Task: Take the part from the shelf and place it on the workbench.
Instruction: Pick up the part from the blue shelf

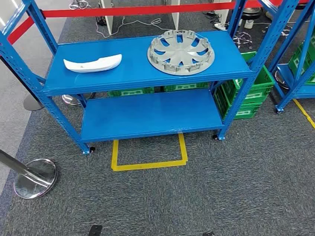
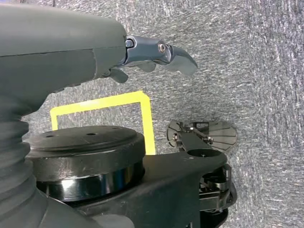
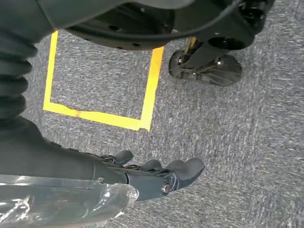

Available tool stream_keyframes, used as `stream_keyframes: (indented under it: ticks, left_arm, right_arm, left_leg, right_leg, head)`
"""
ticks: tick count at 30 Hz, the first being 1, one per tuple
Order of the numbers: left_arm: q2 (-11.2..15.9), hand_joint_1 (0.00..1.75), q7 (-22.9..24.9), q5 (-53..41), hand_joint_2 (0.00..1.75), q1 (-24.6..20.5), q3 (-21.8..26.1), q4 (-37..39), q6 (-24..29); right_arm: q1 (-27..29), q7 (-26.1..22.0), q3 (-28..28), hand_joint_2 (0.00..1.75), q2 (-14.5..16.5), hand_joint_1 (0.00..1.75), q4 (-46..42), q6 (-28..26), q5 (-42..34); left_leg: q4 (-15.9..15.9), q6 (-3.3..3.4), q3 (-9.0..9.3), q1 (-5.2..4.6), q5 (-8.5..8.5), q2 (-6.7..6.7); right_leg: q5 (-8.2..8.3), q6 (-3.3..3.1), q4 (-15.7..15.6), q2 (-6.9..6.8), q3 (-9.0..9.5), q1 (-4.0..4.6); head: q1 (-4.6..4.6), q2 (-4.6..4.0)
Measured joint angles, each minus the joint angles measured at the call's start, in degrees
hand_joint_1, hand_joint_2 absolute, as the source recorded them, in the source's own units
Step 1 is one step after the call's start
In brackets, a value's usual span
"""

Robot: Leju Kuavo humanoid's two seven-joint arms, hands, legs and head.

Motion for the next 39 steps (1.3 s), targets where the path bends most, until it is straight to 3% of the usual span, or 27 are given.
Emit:
stream_keyframes:
  ticks: [3, 7, 15, 21, 23, 25, 27, 28, 29, 30, 32, 33, 35, 37, 39]
  left_arm:
    - [0.0, 0.0, 0.0, 0.0, 1.75, 0.0, 0.0, 0.0, 0.0]
    - [0.0, 0.0, 0.1, 0.0, 1.75, 0.0, 0.0, 0.0, 0.0]
    - [0.0, 0.0, 0.1, -0.3, 1.75, 0.0, 0.0, 0.0, 0.0]
    - [0.2, 0.0, 0.1, -0.7, 1.75, 0.0, 0.0, 0.0, 0.1]
    - [0.3, 0.0, 0.1, -0.8, 1.75, 0.0, 0.1, 0.0, 0.1]
    - [0.3, 0.0, 0.1, -1.0, 1.75, 0.0, 0.1, 0.0, 0.1]
    - [0.3, 0.0, 0.1, -1.0, 1.75, 0.0, 0.1, 0.0, 0.1]
    - [0.3, 0.0, 0.1, -1.1, 1.75, 0.0, 0.1, 0.0, 0.1]
    - [0.3, 0.0, 0.1, -1.1, 1.75, 0.0, 0.1, 0.0, 0.1]
    - [0.3, 0.0, 0.1, -1.1, 1.75, 0.1, 0.1, 0.0, 0.1]
    - [0.3, 0.0, 0.1, -1.1, 1.75, 0.1, 0.1, 0.0, 0.0]
    - [0.4, 0.0, 0.1, -1.2, 1.75, 0.1, 0.1, 0.0, -0.1]
    - [0.5, 0.0, 0.1, -1.2, 1.75, 0.0, 0.1, 0.0, -0.1]
    - [0.5, 0.0, 0.1, -1.2, 1.75, 0.0, 0.2, 0.0, -0.1]
    - [0.5, 0.0, 0.1, -1.2, 1.75, 0.0, 0.3, 0.0, -0.1]
  right_arm:
    - [0.2, -0.1, 0.1, 0.0, 0.0, 0.0, 0.0, 0.0, 0.2]
    - [0.2, -0.2, 0.4, 1.75, 0.0, 0.0, 0.0, 0.2, 0.4]
    - [0.4, 1.6, 0.9, 1.75, 0.0, 0.0, 0.0, -1.6, 1.9]
    - [0.3, 2.9, 0.9, 1.75, 0.0, 0.0, 0.0, -2.4, 2.3]
    - [0.2, 2.9, 0.8, 1.75, -0.1, 0.0, 0.0, -2.6, 2.4]
    - [0.2, 2.8, 0.8, 1.75, -0.1, 0.0, 0.0, -2.7, 2.5]
    - [0.0, 2.8, 0.8, 1.75, -0.2, 0.0, 0.0, -2.7, 2.5]
    - [0.0, 2.9, 0.8, 1.75, -0.2, 0.0, 0.0, -2.7, 2.5]
    - [0.0, 3.0, 0.8, 1.75, -0.3, 0.0, 0.0, -2.7, 2.5]
    - [0.1, 3.1, 0.8, 1.75, -0.3, 0.0, 0.0, -2.7, 2.5]
    - [0.1, 3.3, 0.8, 1.75, -0.4, 0.0, 0.0, -2.7, 2.5]
    - [0.1, 3.4, 0.8, 1.75, -0.4, 0.0, 0.1, -2.6, 2.5]
    - [0.1, 3.5, 0.8, 1.75, -0.3, 0.0, 0.2, -2.6, 2.6]
    - [0.1, 3.6, 0.8, 1.75, -0.3, 0.0, 0.2, -2.6, 2.6]
    - [0.2, 3.6, 0.8, 1.75, -0.3, 0.0, 0.2, -2.6, 2.6]
  left_leg:
    - [0.0, 0.0, 0.0, 0.0, 0.0, 0.0]
    - [0.0, 0.0, 0.0, 0.0, 0.0, 0.0]
    - [0.0, 0.01, 0.0, 0.0, -0.01, 0.0]
    - [0.3, 1.21, -0.09, -0.33, -0.56, 0.01]
    - [-0.7, 1.47, 0.48, 0.08, 0.01, 0.04]
    - [-1.6, 1.69, 1.1, 0.58, 0.48, 0.1]
    - [-1.7, 1.8, 1.2, 0.63, 0.42, 0.13]
    - [-1.7, 1.76, 1.22, 0.66, 0.35, 0.11]
    - [-1.6, 1.64, 1.27, 0.74, 0.27, 0.05]
    - [-1.5, 1.43, 1.36, 0.89, 0.14, -0.04]
    - [-0.9, 0.59, 1.5, 1.31, -0.39, -0.22]
    - [-0.4, 0.05, 1.44, 1.36, -0.76, -0.26]
    - [0.3, -0.76, 1.27, 1.15, -1.13, -0.29]
    - [0.4, -1.14, 1.21, 1.14, -1.1, -0.31]
    - [1.8, -1.45, 0.54, 1.24, -2.27, -0.06]
  right_leg:
    - [0.0, 0.0, 0.0, 0.01, 0.0, 0.0]
    - [0.0, 0.0, 0.0, 0.0, -0.01, 0.0]
    - [0.0, 0.0, 0.0, 0.01, 0.0, 0.0]
    - [0.05, 0.63, -0.5, 0.01, 0.29, -0.34]
    - [-0.24, 0.98, -0.4, -0.01, 0.34, -0.23]
    - [-2.62, 1.32, 3.0, -0.06, -1.08, -0.1]
    - [-6.37, 1.73, 10.4, -0.1, -4.39, -0.15]
    - [-7.41, 1.93, 13.3, -0.1, -5.77, -0.24]
    - [-7.39, 2.15, 14.5, -0.1, -6.31, -0.33]
    - [-6.22, 2.38, 13.3, -0.11, -5.7, -0.44]
    - [-2.64, 3.01, 6.2, 0.02, -2.1, -0.77]
    - [-1.46, 3.02, 2.9, 0.32, -0.44, -0.9]
    - [-1.18, 2.12, 0.6, 0.88, 0.78, -0.97]
    - [-1.2, 0.72, 1.1, 0.98, 0.52, -0.84]
    - [-1.19, -0.07, 1.2, 0.83, 0.48, -0.77]
  head:
    - [0.01, 0.0]
    - [0.01, 0.0]
    - [0.01, 0.0]
    - [-0.04, 0.0]
    - [-0.01, 0.0]
    - [0.33, 0.0]
    - [0.66, 0.0]
    - [0.73, 0.0]
    - [0.73, 0.0]
    - [0.74, 0.0]
    - [0.77, 0.0]
    - [0.94, 0.0]
    - [0.91, 0.0]
    - [0.5, 0.0]
    - [0.23, 0.0]
